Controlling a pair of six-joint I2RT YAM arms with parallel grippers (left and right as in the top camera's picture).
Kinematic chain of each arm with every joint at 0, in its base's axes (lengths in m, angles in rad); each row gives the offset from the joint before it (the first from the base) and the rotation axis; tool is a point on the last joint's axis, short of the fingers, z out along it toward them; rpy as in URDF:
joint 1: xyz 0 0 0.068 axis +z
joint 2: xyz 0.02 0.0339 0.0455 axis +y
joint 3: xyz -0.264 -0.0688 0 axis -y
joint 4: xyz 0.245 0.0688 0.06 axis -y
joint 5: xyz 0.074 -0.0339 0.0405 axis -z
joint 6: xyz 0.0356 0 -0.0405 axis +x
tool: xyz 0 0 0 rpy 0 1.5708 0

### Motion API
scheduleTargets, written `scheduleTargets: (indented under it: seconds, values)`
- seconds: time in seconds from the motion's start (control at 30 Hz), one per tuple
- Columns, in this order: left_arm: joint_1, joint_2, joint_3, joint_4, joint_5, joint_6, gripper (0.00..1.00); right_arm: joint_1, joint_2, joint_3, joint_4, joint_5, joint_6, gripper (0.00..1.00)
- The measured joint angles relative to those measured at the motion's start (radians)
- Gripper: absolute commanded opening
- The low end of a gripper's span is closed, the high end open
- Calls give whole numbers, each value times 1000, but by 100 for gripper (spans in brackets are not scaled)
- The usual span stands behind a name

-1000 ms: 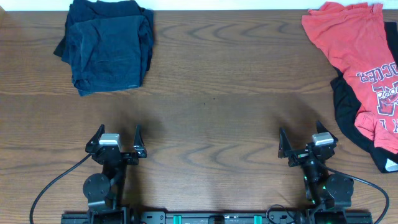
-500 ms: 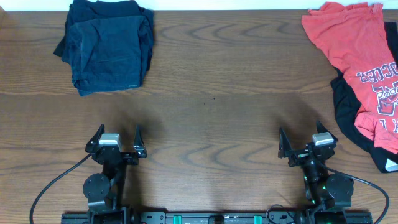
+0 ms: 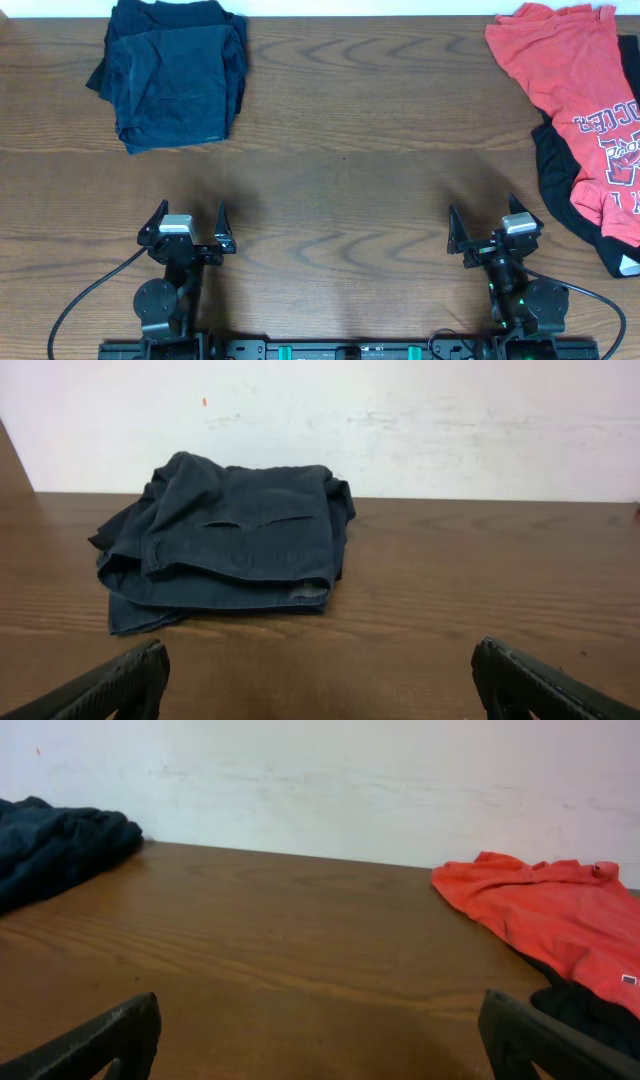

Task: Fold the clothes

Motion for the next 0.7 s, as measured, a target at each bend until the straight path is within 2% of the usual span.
scheduleTargets:
  seconds: [0.53,0.6,0.7]
  values:
    - [0,0,0,1,0,0,98,0,0,0,2,5,-5,99]
    - [0,0,0,4,-1,0,98,0,0,-1,32,20,-12,99]
    - [0,0,-1,32,-3,-2,98,0,0,0,187,37,-13,99]
